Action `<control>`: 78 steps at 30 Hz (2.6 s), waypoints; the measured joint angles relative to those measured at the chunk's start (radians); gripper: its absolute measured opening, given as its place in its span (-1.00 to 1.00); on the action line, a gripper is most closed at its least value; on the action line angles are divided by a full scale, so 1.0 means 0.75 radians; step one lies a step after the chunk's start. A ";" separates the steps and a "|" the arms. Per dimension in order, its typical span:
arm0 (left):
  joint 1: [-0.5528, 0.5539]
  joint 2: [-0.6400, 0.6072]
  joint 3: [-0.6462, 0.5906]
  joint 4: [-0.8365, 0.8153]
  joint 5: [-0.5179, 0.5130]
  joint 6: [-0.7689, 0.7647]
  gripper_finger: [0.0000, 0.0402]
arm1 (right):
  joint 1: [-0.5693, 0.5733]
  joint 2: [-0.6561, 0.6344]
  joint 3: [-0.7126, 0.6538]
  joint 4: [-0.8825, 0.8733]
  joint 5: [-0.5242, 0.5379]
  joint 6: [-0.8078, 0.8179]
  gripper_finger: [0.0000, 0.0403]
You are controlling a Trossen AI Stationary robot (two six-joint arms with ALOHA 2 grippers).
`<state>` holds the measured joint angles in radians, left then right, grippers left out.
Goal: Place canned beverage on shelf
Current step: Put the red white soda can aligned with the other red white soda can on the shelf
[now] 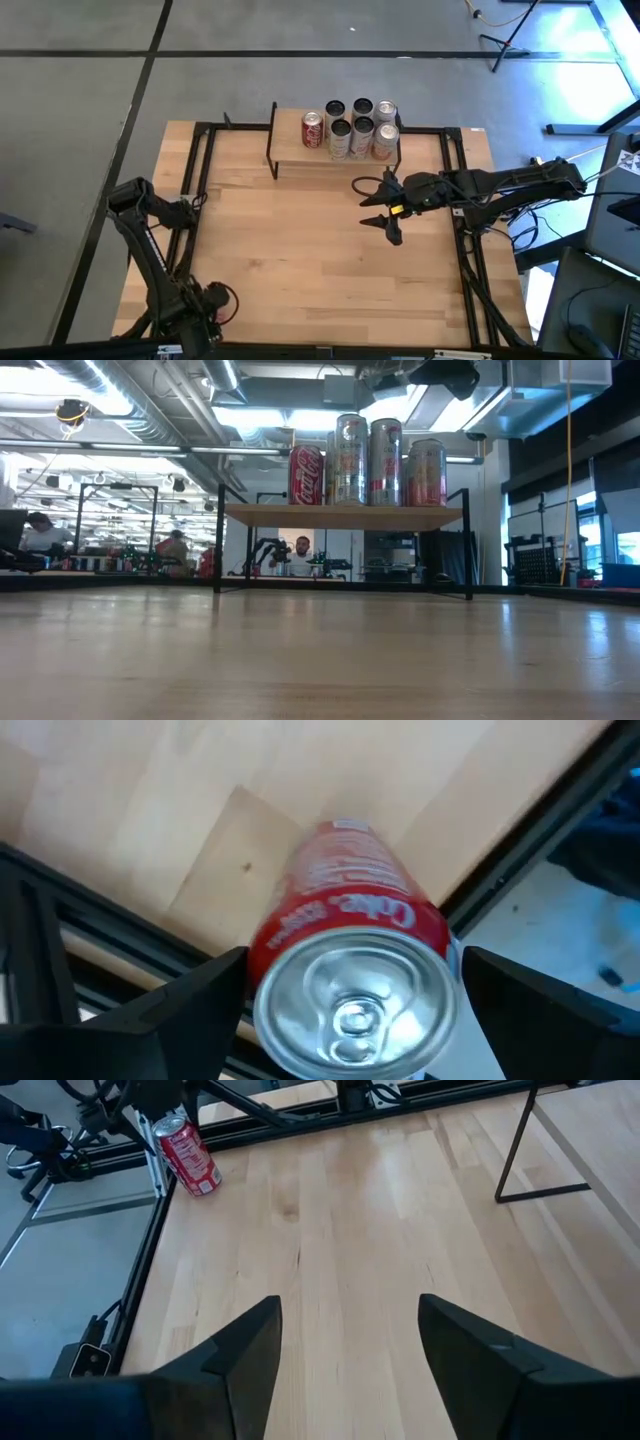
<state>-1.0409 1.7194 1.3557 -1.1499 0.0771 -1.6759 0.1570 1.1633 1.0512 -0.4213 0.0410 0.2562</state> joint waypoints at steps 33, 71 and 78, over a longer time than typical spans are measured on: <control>0.882 -0.130 0.886 -0.189 -0.497 1.153 0.24 | -0.001 0.049 0.019 0.441 -0.175 -0.004 -0.84; 1.898 -0.171 0.417 0.452 -0.102 2.548 0.19 | -0.114 0.089 0.018 0.236 0.281 -0.005 -0.99; 2.044 -0.180 0.326 0.591 0.120 2.623 0.19 | -0.114 0.089 0.018 0.235 0.288 0.067 -0.99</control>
<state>0.4924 1.5847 1.6003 -0.7066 0.1670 0.2911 0.0714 1.2297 1.0649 -0.2447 0.2568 0.3067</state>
